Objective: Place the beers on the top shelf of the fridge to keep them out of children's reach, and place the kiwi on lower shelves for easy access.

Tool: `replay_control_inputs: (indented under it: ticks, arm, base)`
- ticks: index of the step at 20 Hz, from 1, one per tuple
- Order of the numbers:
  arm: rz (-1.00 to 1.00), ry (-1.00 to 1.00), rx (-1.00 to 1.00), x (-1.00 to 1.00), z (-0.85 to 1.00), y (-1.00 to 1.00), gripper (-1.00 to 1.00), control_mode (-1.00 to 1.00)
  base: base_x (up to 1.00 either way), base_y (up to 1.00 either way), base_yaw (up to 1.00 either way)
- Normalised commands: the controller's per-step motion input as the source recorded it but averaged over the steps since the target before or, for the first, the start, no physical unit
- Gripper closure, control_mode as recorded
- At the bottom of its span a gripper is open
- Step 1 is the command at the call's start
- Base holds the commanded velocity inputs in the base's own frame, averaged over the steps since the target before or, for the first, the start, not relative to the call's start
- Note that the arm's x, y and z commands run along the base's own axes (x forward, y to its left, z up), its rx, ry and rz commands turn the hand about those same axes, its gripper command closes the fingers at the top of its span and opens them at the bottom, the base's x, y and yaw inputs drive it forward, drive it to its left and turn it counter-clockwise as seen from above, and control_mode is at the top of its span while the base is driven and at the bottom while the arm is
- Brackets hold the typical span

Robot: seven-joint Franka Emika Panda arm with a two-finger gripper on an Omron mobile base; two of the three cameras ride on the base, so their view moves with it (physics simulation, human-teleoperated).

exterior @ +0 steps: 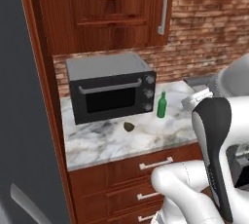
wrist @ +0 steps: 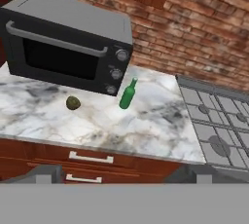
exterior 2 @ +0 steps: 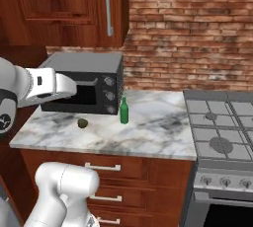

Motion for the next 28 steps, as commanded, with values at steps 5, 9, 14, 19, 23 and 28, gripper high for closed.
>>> replay_control_inputs:
  ticks: [5,9,14,19,23,28]
  arm:
    - [0.0,0.0,0.0,0.0,0.0,0.0,-1.0,1.0]
    - [0.0,0.0,0.0,0.0,0.0,0.0,-1.0,1.0]
    - [0.16,0.02,0.08,0.06,-0.57,-0.59,-1.0,-1.0]
    - [0.06,0.0,0.09,0.0,-0.56,-0.9,-1.0,-1.0]
    - [0.09,0.0,0.09,0.14,-0.38,-0.76,-1.0,-1.0]
    - [0.09,-0.02,0.08,0.29,-0.27,-0.53,-1.0,-1.0]
  base:
    - [0.52,-0.03,0.36]
    - [0.32,-0.17,0.3]
    - [0.0,0.0,0.0]
    - [0.0,0.0,0.0]
    - [0.0,0.0,0.0]
    - [0.0,0.0,0.0]
